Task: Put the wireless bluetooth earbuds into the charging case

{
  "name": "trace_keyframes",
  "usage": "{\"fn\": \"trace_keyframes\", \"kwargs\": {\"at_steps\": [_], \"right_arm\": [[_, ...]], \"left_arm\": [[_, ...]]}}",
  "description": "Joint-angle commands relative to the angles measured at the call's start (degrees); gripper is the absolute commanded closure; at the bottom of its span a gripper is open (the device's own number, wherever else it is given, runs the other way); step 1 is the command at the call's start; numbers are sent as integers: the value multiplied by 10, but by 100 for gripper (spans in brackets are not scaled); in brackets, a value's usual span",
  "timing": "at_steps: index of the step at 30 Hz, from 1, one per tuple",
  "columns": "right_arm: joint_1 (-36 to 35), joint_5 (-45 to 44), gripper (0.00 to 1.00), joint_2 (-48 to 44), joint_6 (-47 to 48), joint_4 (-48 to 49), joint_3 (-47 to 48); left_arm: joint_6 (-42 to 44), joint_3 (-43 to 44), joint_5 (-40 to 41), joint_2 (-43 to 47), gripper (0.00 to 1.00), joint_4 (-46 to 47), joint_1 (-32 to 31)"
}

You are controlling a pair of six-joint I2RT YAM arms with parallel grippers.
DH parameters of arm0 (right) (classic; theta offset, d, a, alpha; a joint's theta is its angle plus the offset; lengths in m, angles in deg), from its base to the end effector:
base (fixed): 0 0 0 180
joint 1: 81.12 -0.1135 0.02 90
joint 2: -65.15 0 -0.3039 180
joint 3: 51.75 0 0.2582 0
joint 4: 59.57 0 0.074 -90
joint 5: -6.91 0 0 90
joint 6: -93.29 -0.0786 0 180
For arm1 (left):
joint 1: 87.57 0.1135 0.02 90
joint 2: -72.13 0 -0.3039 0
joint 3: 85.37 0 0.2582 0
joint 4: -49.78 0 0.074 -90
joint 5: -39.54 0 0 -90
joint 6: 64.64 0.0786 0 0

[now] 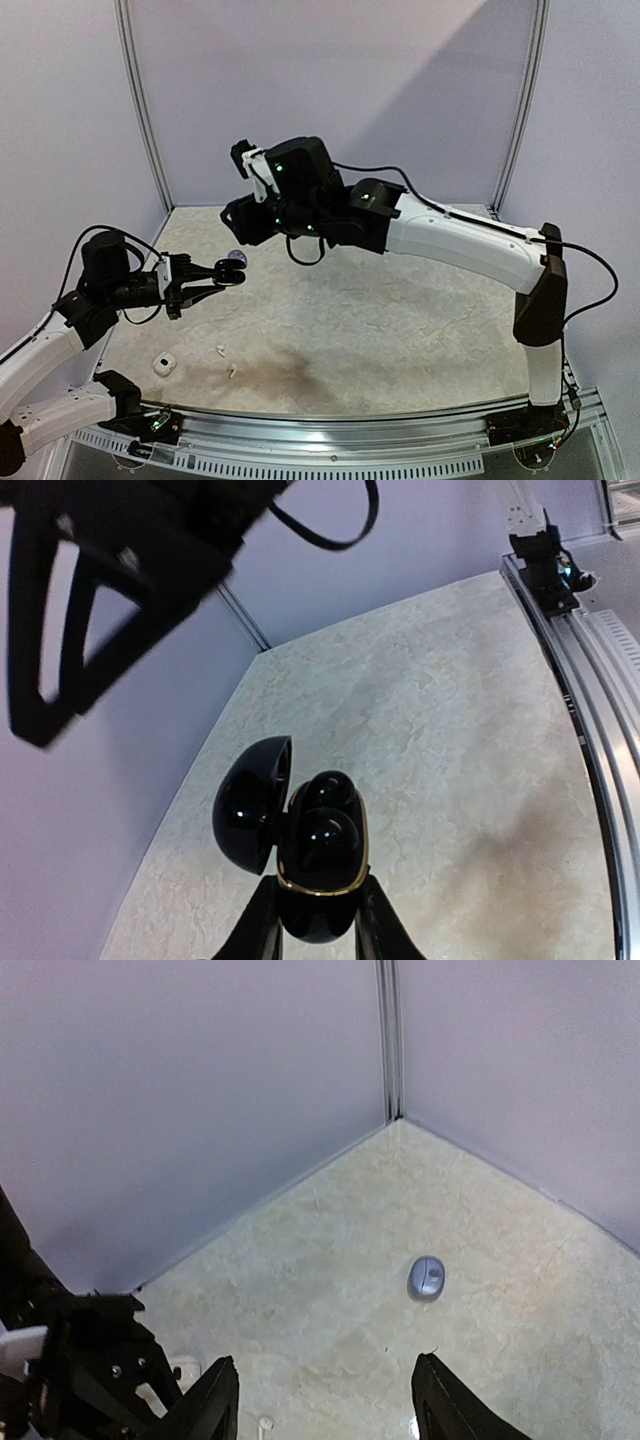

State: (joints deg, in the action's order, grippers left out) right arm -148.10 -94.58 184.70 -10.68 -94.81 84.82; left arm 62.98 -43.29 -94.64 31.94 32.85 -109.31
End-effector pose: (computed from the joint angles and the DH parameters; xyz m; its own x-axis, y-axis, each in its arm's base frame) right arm 0.2335 0.5095 0.4062 -0.3185 -0.1447 -0.9368 -0.7739 0.6103 0.1689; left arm 0.1393 -0.1145 0.2843 0.3528 0.3306 -0.8753 0.8527 0.2715 0.4463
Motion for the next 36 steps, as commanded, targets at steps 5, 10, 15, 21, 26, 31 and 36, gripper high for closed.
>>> {"fn": "trace_keyframes", "kwargs": {"at_steps": [5, 10, 15, 21, 26, 31, 36], "right_arm": [[-23, 41, 42, 14, -29, -82, -37], [-33, 38, 42, -15, -48, -82, -91], [-32, -4, 42, -33, -65, -97, -105], [16, -129, 38, -83, -142, -180, -139], [94, -141, 36, -168, -238, -197, -280], [145, -135, 34, -244, -254, -176, -405], [163, -143, 33, -271, -235, -196, -437]], "left_arm": [[-24, 14, 14, -21, 100, 14, 5], [-48, 13, 12, -29, 100, 25, 5], [-83, 14, 24, -35, 100, 25, 6], [-304, 30, 89, -69, 100, 63, 9], [-455, 93, 148, -149, 100, -19, 14], [-571, 175, 123, -318, 100, -101, 21], [-584, 344, 109, -542, 100, -169, 23]]}}
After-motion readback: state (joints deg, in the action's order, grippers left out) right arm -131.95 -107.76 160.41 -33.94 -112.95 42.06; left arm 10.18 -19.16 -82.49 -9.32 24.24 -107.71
